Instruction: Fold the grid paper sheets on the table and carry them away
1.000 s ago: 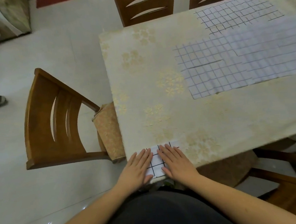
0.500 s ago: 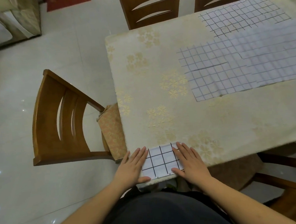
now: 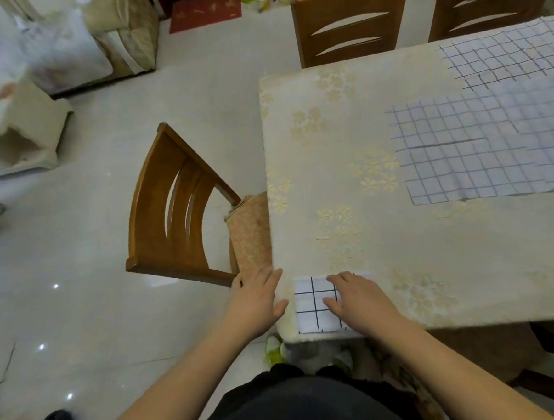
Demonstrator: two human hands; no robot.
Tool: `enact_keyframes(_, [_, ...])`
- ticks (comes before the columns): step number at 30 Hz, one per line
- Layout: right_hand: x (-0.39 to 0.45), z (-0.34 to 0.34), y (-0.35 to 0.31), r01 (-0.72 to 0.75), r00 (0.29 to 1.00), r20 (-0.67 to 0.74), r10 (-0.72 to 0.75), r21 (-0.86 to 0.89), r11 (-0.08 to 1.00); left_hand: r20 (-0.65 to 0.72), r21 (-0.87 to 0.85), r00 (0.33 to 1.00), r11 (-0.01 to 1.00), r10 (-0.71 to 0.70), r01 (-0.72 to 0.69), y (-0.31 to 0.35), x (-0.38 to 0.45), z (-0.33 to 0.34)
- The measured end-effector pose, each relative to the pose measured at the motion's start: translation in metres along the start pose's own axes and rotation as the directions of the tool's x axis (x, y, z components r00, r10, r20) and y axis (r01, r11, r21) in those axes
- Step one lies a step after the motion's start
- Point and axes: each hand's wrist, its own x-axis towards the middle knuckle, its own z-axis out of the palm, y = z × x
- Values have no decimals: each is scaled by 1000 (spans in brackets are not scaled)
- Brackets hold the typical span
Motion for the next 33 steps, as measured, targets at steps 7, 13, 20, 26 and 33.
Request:
enact_keyframes(7, [6,1,-71,115,993,-13,-116,-70,991,-24,-11,994,994,-110,110,-36,-51,-3])
enact_keyframes(13, [12,14,-140,199,979,-24,-202,-111,974,-54,-106,980,977,-193,186,-85,-96,9])
enact_keyframes(20, [17,49,-250,255,966,1,-259,-177,950,-9,-141,952,943,-305,300,-180,-164,40])
enact_keyframes(26, [29,73,-341,254,967,45,-250,-185,949,-70,-137,953,949,-296,285,-271,-224,55])
enact_keyframes(33, [47,86,-412,297,954,44,-296,-271,916,-84,-130,944,942,-320,308,-340,-261,59])
